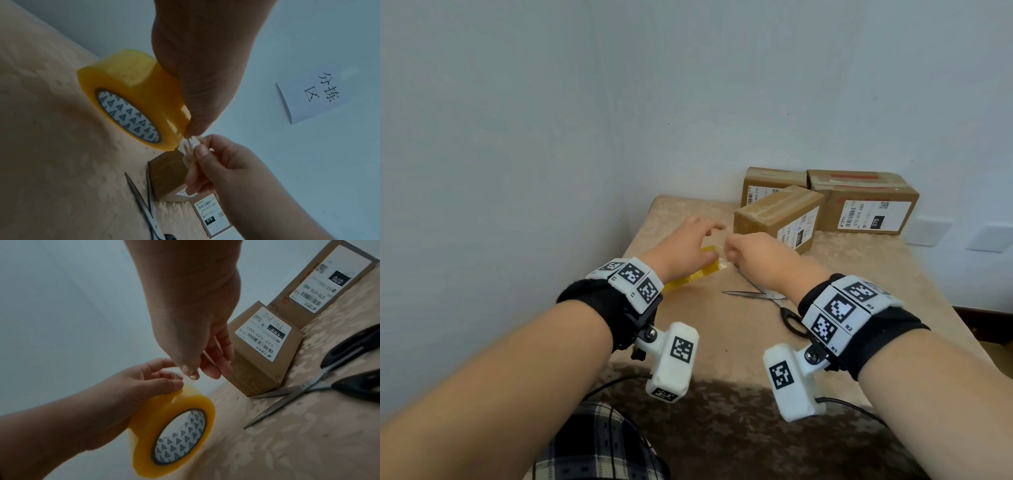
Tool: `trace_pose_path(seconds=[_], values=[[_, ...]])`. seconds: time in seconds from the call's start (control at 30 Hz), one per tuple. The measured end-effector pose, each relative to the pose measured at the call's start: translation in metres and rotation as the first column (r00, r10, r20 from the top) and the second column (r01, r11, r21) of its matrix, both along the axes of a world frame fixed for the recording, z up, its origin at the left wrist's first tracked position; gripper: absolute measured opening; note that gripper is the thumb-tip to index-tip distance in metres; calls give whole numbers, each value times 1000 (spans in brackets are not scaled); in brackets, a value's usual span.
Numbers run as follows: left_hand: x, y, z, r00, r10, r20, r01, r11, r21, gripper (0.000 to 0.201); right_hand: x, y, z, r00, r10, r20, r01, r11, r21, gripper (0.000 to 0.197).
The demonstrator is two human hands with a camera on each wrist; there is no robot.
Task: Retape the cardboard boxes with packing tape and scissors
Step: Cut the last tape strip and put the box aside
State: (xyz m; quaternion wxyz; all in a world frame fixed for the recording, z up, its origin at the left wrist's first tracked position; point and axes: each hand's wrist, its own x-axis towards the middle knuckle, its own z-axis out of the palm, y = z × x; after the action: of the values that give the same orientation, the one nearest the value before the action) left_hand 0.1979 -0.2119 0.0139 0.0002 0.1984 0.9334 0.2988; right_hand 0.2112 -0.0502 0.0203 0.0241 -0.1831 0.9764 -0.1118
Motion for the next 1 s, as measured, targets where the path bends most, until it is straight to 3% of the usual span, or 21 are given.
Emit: trace_pose_path(seconds=[0.07, 0.13, 0.2, 0.3, 0.43, 0.6, 0.7, 0.8, 0.9, 0.97, 1.0], values=[[-1, -2, -1, 1000, -5, 6, 5, 1000, -21, 32, 0, -4, 2, 999, -34, -9, 34, 999, 29, 11], [-1, -3, -2, 998, 24, -56, -28, 997, -77, 20, -1, -4, 1, 996, -73, -54, 78, 992, 96, 28], [-3, -9, -5, 983, 76, -165, -99, 985, -140, 16, -3, 4, -2, 970, -124, -211, 139, 989, 56, 37], [-6, -20, -18, 949, 102, -298, -179, 953, -244, 18, -12, 20, -6, 873, -175, -455, 171, 984, -49, 33], [-9, -11, -35, 968, 43, -247, -154, 880, -450, 27, -36, 20, -9, 929, -229, -291, 258, 964, 65, 66], [-18, 5, -46, 996, 56, -71, -84, 868, -490, 51, -68, 12, -21, 946, -305, -110, 306, 952, -7, 71], [-33, 7, -39, 990, 94, -109, -132, 897, -422, 49, -73, 14, -24, 952, -256, -169, 267, 963, 44, 68], [-47, 12, -31, 985, 142, -100, -167, 934, -317, 45, -65, 29, -22, 955, -244, -168, 233, 969, -84, 65], [-51, 21, -29, 986, 167, 23, -165, 983, -79, 40, -56, 58, -21, 934, -259, -248, 191, 944, -268, 60], [-50, 24, -33, 980, 148, 130, -166, 976, 142, 48, -50, 77, -17, 906, -329, -267, 153, 842, -517, 54], [-48, 24, -33, 980, 105, 171, -143, 963, 230, 61, -46, 86, -13, 905, -371, -209, 148, 733, -664, 49]])
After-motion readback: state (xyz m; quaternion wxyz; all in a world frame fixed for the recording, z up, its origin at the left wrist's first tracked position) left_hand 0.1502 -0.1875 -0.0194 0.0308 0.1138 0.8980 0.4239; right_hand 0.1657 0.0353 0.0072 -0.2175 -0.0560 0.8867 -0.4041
